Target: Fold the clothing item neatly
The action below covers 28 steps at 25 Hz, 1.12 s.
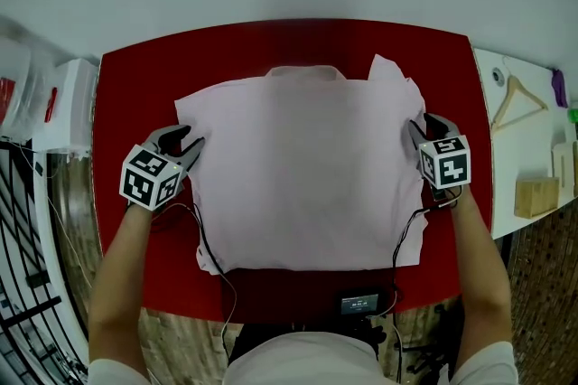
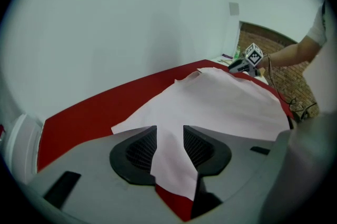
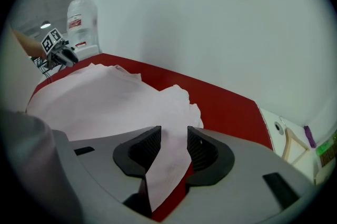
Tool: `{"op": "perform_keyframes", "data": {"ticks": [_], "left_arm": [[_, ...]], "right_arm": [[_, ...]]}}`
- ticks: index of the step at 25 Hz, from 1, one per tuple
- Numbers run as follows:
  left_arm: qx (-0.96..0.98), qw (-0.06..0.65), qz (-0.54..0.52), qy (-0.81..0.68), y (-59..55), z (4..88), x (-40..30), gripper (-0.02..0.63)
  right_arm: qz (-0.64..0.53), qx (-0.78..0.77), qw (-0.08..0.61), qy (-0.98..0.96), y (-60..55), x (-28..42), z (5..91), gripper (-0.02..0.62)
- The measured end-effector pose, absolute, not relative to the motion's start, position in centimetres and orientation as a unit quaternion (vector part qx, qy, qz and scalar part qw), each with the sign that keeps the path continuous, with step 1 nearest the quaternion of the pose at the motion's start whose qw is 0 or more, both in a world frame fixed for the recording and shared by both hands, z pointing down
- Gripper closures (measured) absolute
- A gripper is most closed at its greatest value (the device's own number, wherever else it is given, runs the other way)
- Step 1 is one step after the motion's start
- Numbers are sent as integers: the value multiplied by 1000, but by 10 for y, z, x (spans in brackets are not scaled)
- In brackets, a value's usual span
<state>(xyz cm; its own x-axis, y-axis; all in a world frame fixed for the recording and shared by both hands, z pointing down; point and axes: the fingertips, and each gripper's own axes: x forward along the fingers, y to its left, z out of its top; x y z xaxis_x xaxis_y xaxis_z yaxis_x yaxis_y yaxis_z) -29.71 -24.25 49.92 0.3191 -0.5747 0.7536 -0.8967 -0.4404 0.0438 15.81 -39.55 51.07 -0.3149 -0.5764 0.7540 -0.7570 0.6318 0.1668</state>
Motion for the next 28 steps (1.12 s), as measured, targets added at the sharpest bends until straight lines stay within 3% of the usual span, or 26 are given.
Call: {"op": "perform_keyframes", "data": {"ticks": [28], "left_arm": [[783, 319, 273, -459, -69, 513, -258, 469]], "right_arm": [[135, 426, 432, -784, -241, 167, 510, 459]]}}
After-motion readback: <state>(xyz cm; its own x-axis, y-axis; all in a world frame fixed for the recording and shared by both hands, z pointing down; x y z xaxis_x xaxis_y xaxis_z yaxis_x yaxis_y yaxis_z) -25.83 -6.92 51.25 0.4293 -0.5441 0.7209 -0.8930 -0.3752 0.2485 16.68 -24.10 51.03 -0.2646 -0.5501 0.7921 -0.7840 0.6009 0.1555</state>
